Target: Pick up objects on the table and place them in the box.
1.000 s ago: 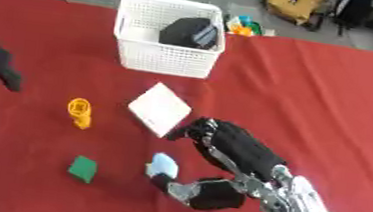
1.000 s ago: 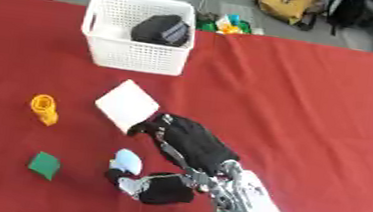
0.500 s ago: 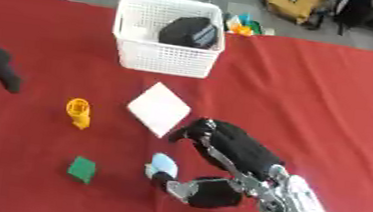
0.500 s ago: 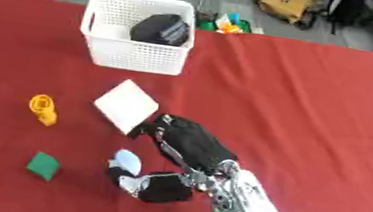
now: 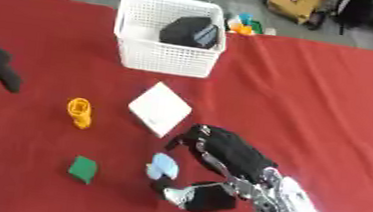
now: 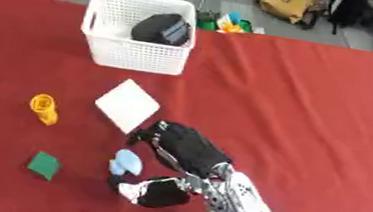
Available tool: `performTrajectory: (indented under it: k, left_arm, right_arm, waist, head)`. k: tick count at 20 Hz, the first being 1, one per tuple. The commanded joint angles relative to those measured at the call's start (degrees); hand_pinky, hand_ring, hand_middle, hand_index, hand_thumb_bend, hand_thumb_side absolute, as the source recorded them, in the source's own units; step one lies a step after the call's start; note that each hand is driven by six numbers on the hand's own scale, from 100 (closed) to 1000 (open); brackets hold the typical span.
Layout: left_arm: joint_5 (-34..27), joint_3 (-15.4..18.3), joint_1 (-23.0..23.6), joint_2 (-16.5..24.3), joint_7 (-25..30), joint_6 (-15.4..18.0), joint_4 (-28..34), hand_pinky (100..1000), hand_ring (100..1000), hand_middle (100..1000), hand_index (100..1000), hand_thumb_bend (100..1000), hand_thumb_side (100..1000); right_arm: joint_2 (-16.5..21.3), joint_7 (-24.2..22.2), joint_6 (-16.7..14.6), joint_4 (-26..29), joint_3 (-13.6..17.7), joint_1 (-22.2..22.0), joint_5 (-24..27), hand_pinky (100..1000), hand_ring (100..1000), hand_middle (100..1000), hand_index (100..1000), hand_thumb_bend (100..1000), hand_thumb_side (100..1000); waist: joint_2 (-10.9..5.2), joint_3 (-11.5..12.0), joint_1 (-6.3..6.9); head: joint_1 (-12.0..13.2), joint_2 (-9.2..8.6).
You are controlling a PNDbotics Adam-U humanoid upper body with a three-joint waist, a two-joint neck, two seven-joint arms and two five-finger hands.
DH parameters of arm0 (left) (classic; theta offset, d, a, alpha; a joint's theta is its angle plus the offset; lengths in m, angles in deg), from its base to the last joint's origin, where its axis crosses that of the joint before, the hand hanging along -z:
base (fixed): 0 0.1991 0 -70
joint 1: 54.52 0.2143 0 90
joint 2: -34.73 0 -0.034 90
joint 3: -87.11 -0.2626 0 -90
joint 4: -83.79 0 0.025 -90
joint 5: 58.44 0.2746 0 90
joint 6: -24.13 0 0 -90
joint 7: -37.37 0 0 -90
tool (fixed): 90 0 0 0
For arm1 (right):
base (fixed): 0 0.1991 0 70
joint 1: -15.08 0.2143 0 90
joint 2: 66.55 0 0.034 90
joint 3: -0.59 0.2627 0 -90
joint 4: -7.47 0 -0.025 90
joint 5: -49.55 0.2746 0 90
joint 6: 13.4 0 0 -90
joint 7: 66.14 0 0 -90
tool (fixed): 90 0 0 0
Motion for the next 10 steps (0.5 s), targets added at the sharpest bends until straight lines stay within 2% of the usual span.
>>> performTrajectory:
  k: [1,10]
  left_arm:
    - [0.11,-0.17,-0.50,0.37,0.09,0.01,1.12,333,436,540,715,100,879]
    - [0.10,-0.31,-0.51,0.29,0.30,-0.05,1.12,333,440,540,715,100,878]
  right_arm:
    - [-0.08,0.77,-0.48,-0.05,-0.07,0.49,-1.04,377,771,145,761,450,692]
    - [-0.25,3.40,-0.90,-2.08,-0.17,0.75,-2.66,379,768,142,755,419,705]
  waist:
    - [-0.91,0.08,0.31]
    - [-0.83,0.33,0.30]
  head:
    - [-0.15,-0.51]
    - [-0.24,-0.94]
